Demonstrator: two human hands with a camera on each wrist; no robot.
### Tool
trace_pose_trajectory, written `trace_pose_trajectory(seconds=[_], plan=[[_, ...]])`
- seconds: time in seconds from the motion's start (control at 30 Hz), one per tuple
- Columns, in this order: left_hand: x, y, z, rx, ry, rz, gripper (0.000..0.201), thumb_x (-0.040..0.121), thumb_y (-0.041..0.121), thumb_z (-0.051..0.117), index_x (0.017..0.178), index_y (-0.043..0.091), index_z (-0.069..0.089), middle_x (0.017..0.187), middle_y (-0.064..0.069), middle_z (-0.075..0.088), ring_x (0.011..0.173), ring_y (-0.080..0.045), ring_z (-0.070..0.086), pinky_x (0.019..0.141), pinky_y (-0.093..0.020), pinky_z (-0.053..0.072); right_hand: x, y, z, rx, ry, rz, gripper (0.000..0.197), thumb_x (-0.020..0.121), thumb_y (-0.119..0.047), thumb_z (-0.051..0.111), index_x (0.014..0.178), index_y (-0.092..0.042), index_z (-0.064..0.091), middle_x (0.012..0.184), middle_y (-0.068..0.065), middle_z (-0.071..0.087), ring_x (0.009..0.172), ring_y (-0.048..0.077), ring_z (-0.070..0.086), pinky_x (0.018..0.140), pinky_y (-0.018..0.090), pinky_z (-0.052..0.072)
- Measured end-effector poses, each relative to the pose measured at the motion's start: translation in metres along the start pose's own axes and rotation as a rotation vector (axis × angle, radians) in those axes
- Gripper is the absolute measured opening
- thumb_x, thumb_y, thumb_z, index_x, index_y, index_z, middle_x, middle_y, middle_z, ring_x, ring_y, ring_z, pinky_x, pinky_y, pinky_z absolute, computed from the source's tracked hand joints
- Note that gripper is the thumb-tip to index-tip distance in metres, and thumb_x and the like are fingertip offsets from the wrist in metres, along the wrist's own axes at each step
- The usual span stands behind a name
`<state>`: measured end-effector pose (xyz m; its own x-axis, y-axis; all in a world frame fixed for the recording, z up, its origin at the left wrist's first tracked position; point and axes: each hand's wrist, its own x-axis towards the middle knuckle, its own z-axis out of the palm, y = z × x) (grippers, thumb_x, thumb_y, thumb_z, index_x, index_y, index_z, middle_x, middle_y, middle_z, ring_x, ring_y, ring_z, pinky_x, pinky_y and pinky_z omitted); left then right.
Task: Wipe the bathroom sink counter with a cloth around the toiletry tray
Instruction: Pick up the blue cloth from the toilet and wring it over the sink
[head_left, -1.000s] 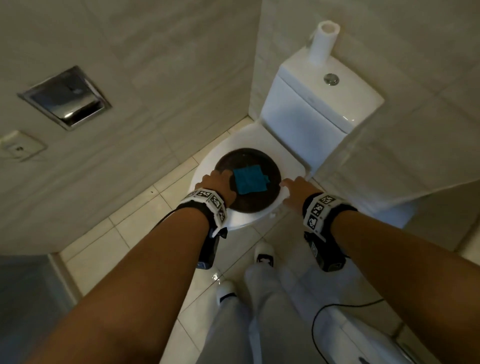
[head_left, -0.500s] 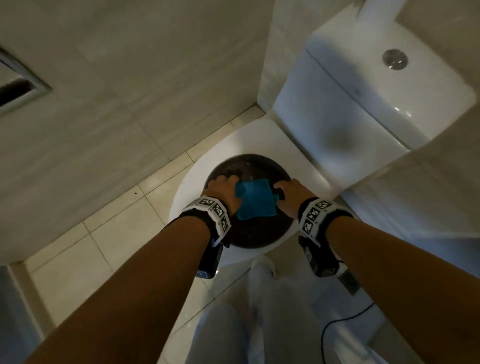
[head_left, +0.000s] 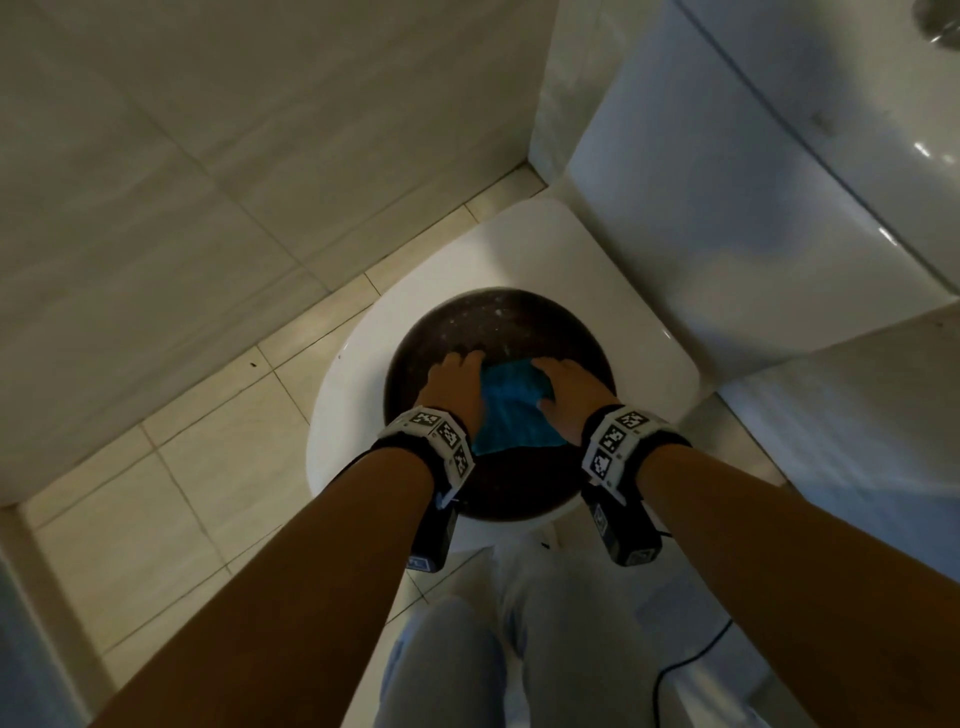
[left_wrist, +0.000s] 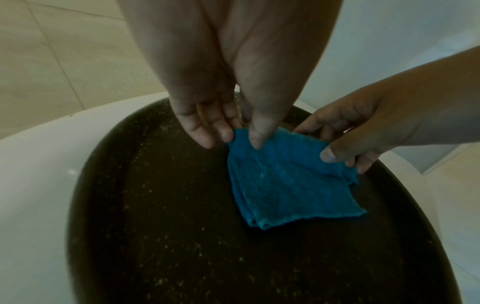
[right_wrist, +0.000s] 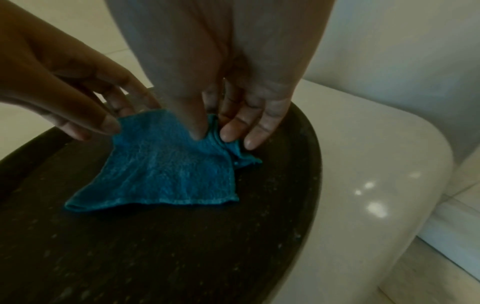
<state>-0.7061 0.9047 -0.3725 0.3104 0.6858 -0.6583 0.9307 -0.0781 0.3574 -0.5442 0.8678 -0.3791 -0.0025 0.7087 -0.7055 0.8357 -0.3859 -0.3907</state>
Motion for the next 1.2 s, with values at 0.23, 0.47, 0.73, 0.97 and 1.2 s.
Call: trace_pose_trajectory(seconds=[0.23,0.47,0.73,0.97,1.2], plan=[[-0.034,0.008,-0.019,0.145,-0.049,0.026,0.036,0.092,0.025,0.053,0.127,0.018,0.051,0.128,-0.010,0.038,0.120,-0.029,0.038,0.099,-0.040,0.040,-0.033,-0.008,-0.015,-0.009,0.013,-0.003,0.029,0.088,-0.013,0.055,0.117,-0.015,0.050,0.125,0.011,0.043,0.108,0.028,0.051,0.090,0.035,0.047],[-0.123,0.050,-0.091,-0.056,-0.056,0.110,0.024,0.091,0.012,0.054,0.114,0.014,0.049,0.110,-0.010,0.059,0.099,-0.024,0.058,0.084,-0.032,0.048,-0.132,-0.047,-0.073,0.096,0.038,-0.081,0.031,0.077,-0.032,0.071,0.081,-0.021,0.042,0.082,-0.002,0.049,0.077,0.018,0.049,0.061,0.023,0.037],[-0.242,0.094,-0.149,-0.048,0.029,0.302,0.027,0.094,0.022,0.052,0.120,0.015,0.052,0.115,-0.007,0.060,0.105,-0.024,0.055,0.084,-0.028,0.039,-0.266,-0.081,-0.117,0.112,0.261,-0.069,0.025,0.088,-0.024,0.059,0.113,-0.021,0.053,0.096,-0.001,0.058,0.095,0.020,0.058,0.084,0.032,0.048],[-0.322,0.115,-0.155,0.025,0.042,0.496,0.021,0.094,0.022,0.053,0.114,0.014,0.055,0.105,-0.002,0.058,0.100,-0.018,0.052,0.087,-0.029,0.038,-0.375,-0.081,-0.099,0.084,0.372,0.012,0.021,0.094,-0.015,0.046,0.110,-0.010,0.059,0.107,0.011,0.063,0.099,0.027,0.057,0.087,0.035,0.046],[-0.385,0.162,-0.139,0.126,0.009,0.601,0.017,0.094,0.022,0.055,0.107,0.012,0.055,0.097,-0.002,0.056,0.088,-0.014,0.048,0.078,-0.026,0.035,-0.481,-0.053,-0.080,0.121,0.459,0.147,0.014,0.092,-0.025,0.053,0.097,-0.015,0.060,0.094,0.003,0.057,0.089,0.020,0.052,0.078,0.027,0.036]])
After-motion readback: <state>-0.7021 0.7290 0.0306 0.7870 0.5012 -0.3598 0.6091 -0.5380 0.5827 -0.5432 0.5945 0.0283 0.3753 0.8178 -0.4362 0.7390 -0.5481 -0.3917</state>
